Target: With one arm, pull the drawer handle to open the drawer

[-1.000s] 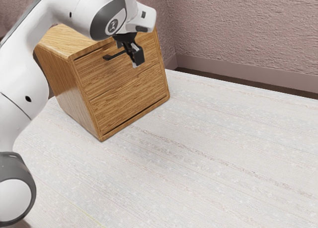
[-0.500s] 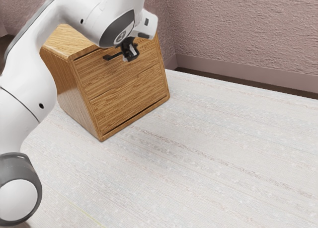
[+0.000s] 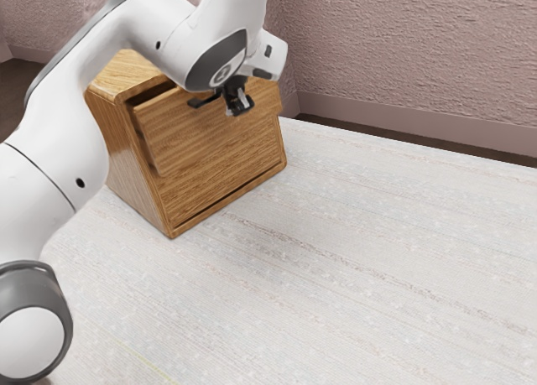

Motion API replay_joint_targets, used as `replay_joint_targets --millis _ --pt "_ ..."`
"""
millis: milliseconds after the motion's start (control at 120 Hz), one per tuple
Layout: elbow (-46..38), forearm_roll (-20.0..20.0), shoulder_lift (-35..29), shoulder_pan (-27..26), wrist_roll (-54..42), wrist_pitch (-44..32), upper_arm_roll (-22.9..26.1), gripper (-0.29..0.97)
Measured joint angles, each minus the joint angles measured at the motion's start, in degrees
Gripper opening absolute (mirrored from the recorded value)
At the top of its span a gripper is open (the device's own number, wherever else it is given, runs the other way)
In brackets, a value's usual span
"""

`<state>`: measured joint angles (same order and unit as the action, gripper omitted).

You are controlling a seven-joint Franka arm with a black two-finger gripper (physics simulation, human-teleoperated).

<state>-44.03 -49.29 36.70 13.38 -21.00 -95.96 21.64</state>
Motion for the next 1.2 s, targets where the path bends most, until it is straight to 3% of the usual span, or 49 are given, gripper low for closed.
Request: replay_joint_targets --millis 167,517,750,875,1100,1200 --pt "-2.7 2.6 -3.3 -2.3 0.5 0.1 -0.7 0.13" --pt "-7.9 11.6 -7.2 -5.6 2.2 0.3 -5.8 0.16" --pt "-10.8 13.4 -9.3 -13.4 3.4 0.4 -14.1 0.22" --pt "-11.2 15.9 -9.3 -20.9 3.9 0.4 -23.6 0.19" --pt "-11.6 17.7 -9.4 -25.2 4.6 0.4 -25.8 0.15" --pt "-12.3 18.8 -9.8 -28.7 4.9 0.4 -29.4 0.17"
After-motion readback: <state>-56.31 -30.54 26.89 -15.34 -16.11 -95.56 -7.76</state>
